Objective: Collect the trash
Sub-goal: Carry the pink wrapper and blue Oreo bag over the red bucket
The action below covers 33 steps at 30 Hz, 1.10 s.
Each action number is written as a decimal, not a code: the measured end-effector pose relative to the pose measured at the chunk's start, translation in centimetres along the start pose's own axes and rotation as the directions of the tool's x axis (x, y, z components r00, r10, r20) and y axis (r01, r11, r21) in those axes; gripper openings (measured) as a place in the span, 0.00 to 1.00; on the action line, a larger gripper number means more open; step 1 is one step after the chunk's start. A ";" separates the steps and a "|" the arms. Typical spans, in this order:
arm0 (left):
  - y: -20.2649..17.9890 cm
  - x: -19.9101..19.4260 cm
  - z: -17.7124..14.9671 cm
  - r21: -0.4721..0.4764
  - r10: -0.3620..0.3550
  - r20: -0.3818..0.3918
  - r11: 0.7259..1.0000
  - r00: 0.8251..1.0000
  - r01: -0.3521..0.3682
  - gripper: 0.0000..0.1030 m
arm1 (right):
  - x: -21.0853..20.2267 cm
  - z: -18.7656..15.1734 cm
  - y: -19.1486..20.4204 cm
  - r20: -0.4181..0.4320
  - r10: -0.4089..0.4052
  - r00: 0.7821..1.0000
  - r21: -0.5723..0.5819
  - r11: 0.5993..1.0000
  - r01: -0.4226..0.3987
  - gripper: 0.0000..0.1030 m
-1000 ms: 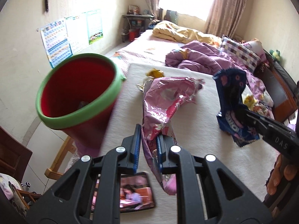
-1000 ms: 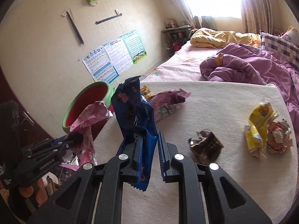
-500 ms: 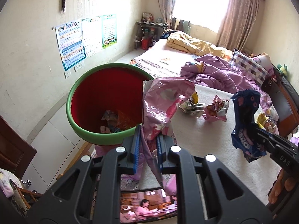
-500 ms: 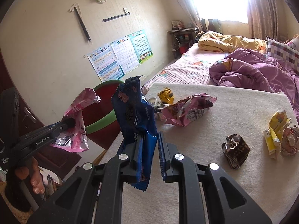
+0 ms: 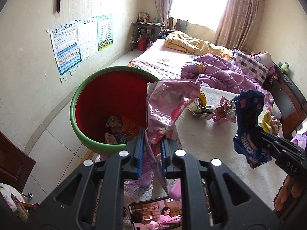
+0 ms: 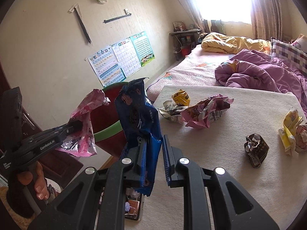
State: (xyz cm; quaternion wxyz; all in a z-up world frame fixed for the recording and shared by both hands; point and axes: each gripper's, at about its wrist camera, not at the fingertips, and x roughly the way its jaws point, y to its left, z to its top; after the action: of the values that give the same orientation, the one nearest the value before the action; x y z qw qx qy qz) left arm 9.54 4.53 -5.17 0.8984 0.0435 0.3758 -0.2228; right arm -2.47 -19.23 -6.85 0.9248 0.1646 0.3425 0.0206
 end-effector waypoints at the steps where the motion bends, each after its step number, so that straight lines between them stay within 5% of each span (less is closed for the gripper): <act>1: 0.2 0.0 0.0 0.002 -0.002 0.001 1.000 1.000 0.002 0.14 | 0.2 0.1 0.2 0.001 -0.001 1.000 0.002 1.000 0.001 0.15; 33: 6.1 0.9 2.3 0.000 0.026 0.046 1.000 0.999 -0.026 0.14 | 5.9 4.1 8.1 0.019 0.059 0.998 -0.086 0.995 -0.057 0.16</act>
State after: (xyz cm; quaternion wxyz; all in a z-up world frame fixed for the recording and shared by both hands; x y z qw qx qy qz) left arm 14.25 9.11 -4.69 0.9098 0.0433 0.3542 -0.2120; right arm 5.28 -11.88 -5.04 0.9335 0.1352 0.3266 0.0603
